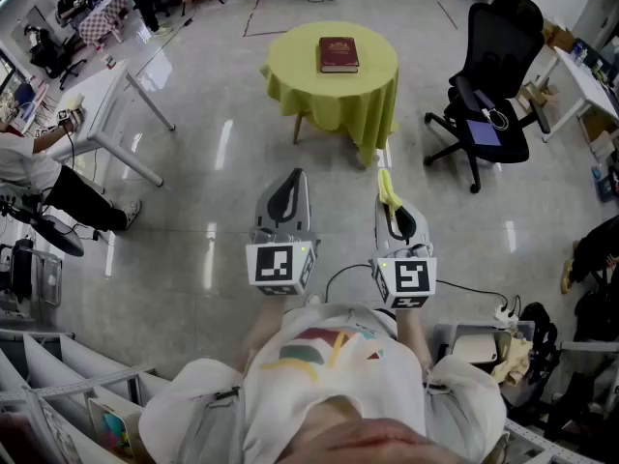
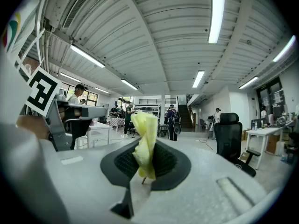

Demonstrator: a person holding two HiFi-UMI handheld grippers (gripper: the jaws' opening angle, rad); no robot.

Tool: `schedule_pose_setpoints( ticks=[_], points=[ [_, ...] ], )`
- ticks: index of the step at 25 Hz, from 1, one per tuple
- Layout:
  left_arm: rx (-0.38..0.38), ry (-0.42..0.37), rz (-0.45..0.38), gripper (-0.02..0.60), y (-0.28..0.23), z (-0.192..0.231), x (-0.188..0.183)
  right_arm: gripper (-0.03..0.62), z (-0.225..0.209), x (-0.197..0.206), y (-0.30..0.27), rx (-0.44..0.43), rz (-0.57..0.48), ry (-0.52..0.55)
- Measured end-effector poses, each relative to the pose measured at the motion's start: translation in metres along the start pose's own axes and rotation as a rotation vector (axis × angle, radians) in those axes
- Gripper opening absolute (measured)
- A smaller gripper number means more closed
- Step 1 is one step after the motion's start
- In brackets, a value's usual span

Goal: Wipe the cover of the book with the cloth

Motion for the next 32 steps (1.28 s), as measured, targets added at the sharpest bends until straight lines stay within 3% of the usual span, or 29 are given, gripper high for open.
schedule_pose_setpoints(
  ticks=[12, 26, 32],
  points=[
    [0.054, -0.007, -0.007, 0.018, -0.016, 0.008, 0.000, 0.031, 0.004, -0.002, -0.021, 0.025, 0.004, -0.010],
    [0.068, 0.010, 0.006, 0.018, -0.026, 0.067, 0.010, 0.032, 0.042, -0.001, -0.060, 0.050, -0.010, -0.038],
    [0.094, 0.006, -0.016, 0.018, -0.055, 0.064, 0.008, 0.032, 0.024, -0.007, -0.075, 0.061, -0.035, -0.009]
  ],
)
Point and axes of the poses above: the fingertips, and each gripper's own axes: y backward along the fingers, z to its left, x out of its underside, the point moved 1 cm from there along y, backward along the fingers, and after that the axes turned 9 degrees about -x, right-handed, at the moved point
